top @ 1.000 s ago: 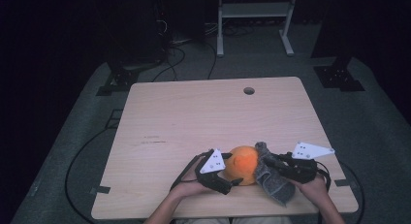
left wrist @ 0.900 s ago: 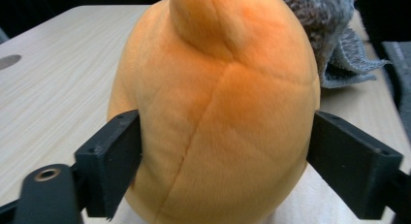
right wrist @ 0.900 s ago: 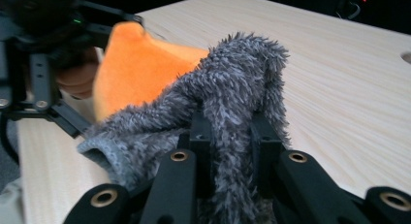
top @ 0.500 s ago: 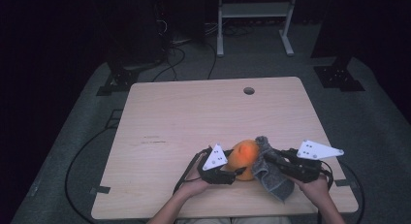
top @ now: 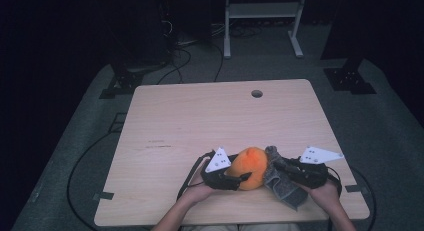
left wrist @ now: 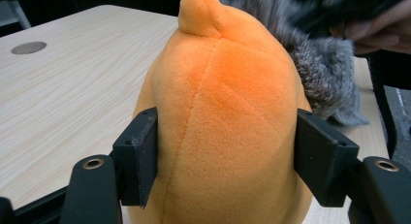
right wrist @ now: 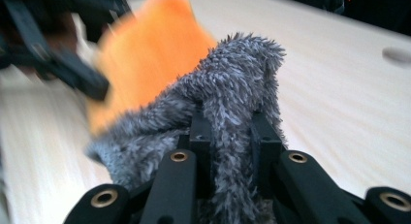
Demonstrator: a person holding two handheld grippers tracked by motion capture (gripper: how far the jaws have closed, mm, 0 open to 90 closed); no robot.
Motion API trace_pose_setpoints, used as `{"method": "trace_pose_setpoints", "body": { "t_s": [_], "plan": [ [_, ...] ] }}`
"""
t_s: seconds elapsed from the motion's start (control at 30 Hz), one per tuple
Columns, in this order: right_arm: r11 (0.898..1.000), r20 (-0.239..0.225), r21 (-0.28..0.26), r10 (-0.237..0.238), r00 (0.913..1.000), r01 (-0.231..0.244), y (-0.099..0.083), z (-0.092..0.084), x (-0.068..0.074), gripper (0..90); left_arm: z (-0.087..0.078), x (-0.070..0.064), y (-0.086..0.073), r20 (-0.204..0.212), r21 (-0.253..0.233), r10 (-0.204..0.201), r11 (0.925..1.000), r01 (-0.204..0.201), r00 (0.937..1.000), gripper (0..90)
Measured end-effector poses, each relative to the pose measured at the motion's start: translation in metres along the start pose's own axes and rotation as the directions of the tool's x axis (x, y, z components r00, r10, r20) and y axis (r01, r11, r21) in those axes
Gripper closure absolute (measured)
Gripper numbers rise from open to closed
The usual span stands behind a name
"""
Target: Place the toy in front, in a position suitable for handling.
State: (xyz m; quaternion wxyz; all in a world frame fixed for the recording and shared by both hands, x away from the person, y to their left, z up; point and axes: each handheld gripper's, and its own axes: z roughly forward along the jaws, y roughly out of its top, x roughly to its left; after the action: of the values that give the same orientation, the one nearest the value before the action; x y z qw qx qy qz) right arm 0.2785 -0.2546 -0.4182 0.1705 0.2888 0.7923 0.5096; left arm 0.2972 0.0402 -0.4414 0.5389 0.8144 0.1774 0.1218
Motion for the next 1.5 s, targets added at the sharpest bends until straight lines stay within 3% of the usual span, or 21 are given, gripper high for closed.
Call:
{"method": "trace_pose_setpoints", "body": {
  "t_s": [0.03, 0.13, 0.17, 0.23, 0.27, 0.3, 0.37, 0.47, 0.5, 0.53, 0.63, 0.7, 0.8, 1.0, 1.07, 1.13, 1.2, 1.27, 1.37, 1.47, 1.5],
  "plan": [
    [0.997, -0.04, -0.077, -0.017, 0.9991, 0.014, 0.012, -0.003, 0.008, 75.5, 0.003, -0.003, 0.0, 0.016, 0.001, 0.023, 0.9997, -0.023, 0.9996, 30.4],
    [0.996, -0.061, -0.073, -0.052, 0.9967, 0.048, 0.021, 0.002, 0.016, 75.4, 0.003, -0.005, 0.001, 0.044, -0.003, 0.056, 0.9984, -0.056, 0.9974, 25.8],
    [0.996, -0.057, -0.035, -0.086, 0.9947, 0.084, 0.016, 0.01, 0.019, 75.4, -0.002, -0.001, 0.001, 0.051, -0.02, 0.051, 0.9986, -0.05, 0.9974, 18.0],
    [0.998, -0.084, -0.047, -0.036, 0.9958, 0.033, 0.009, 0.01, 0.015, 75.4, -0.003, 0.002, 0.001, 0.04, -0.024, 0.026, 0.9994, -0.025, 0.9989, 10.7],
    [0.999, -0.083, -0.045, -0.031, 0.996, 0.027, 0.008, 0.008, 0.014, 75.4, -0.001, 0.008, -0.001, 0.04, -0.003, -0.006, 1.0, 0.006, 0.9992, 8.7],
    [0.999, -0.083, -0.045, -0.031, 0.996, 0.027, 0.008, 0.008, 0.014, 75.4, -0.001, 0.008, -0.001, 0.04, -0.003, -0.006, 1.0, 0.006, 0.9992, 7.8],
    [0.998, -0.073, -0.034, -0.051, 0.996, 0.049, 0.007, 0.004, 0.014, 75.4, 0.006, 0.008, -0.003, 0.058, 0.043, -0.018, 0.999, 0.016, 0.9981, 7.9],
    [0.997, -0.044, 0.011, -0.08, 0.9958, 0.081, 0.007, -0.002, 0.007, 75.4, 0.011, -0.001, -0.003, 0.043, 0.041, 0.01, 0.9991, -0.011, 0.999, 17.4],
    [0.997, -0.044, 0.011, -0.08, 0.9958, 0.081, 0.007, -0.002, 0.007, 75.4, 0.011, -0.001, -0.003, 0.043, 0.041, 0.01, 0.9991, -0.011, 0.999, 17.9],
    [0.998, -0.007, 0.02, -0.056, 0.9984, 0.056, 0.009, -0.009, 0.0, 75.4, 0.014, -0.006, -0.002, 0.044, 0.041, 0.033, 0.9985, -0.034, 0.9985, 18.0],
    [0.998, -0.021, -0.036, -0.059, 0.998, 0.058, 0.015, -0.015, 0.004, 75.4, 0.015, -0.008, -0.003, 0.049, 0.037, 0.044, 0.9983, -0.045, 0.9979, 17.9],
    [0.994, -0.061, -0.078, -0.075, 0.9953, 0.071, 0.024, -0.015, 0.012, 75.0, 0.017, -0.009, -0.002, 0.056, 0.034, 0.051, 0.998, -0.053, 0.9971, 17.9],
    [0.991, -0.059, -0.047, -0.131, 0.9896, 0.129, 0.029, -0.007, 0.022, 74.9, 0.016, -0.009, -0.004, 0.062, 0.036, 0.045, 0.9982, -0.048, 0.997, 18.6],
    [0.999, -0.052, -0.022, -0.037, 0.998, 0.036, 0.008, -0.01, 0.004, 75.1, 0.016, -0.01, -0.005, 0.072, 0.032, 0.031, 0.9989, -0.034, 0.9969, 20.2],
    [0.999, -0.028, -0.021, -0.042, 0.9987, 0.042, 0.01, -0.016, 0.004, 75.1, 0.018, -0.012, -0.005, 0.07, 0.026, 0.045, 0.9986, -0.047, 0.9965, 19.3],
    [0.997, -0.038, -0.043, -0.059, 0.9976, 0.057, 0.015, -0.018, 0.007, 74.9, 0.018, -0.013, -0.004, 0.081, 0.029, 0.075, 0.9966, -0.077, 0.9939, 16.7],
    [0.997, -0.064, -0.023, -0.074, 0.9953, 0.072, 0.018, -0.013, 0.011, 74.9, 0.017, -0.012, -0.003, 0.072, 0.037, 0.112, 0.9928, -0.114, 0.9911, 11.6],
    [0.997, -0.068, -0.008, -0.081, 0.9944, 0.081, 0.015, -0.006, 0.009, 74.9, 0.014, -0.007, -0.002, 0.078, 0.025, 0.091, 0.9953, -0.093, 0.9928, 9.4],
    [0.999, -0.087, -0.007, -0.044, 0.9952, 0.044, 0.011, -0.008, 0.005, 75.0, 0.014, -0.002, -0.002, 0.073, 0.042, 0.046, 0.9979, -0.049, 0.9963, 5.3],
    [1.0, -0.111, -0.007, -0.031, 0.9933, 0.03, 0.008, -0.009, 0.005, 74.6, 0.023, -0.007, -0.006, 0.088, 0.078, 0.08, 0.9931, -0.087, 0.9929, 2.4],
    [1.0, -0.112, -0.007, -0.03, 0.9932, 0.029, 0.007, -0.008, 0.005, 74.6, 0.025, -0.009, -0.007, 0.072, 0.082, 0.089, 0.9921, -0.095, 0.9934, 1.7]
  ]
}}
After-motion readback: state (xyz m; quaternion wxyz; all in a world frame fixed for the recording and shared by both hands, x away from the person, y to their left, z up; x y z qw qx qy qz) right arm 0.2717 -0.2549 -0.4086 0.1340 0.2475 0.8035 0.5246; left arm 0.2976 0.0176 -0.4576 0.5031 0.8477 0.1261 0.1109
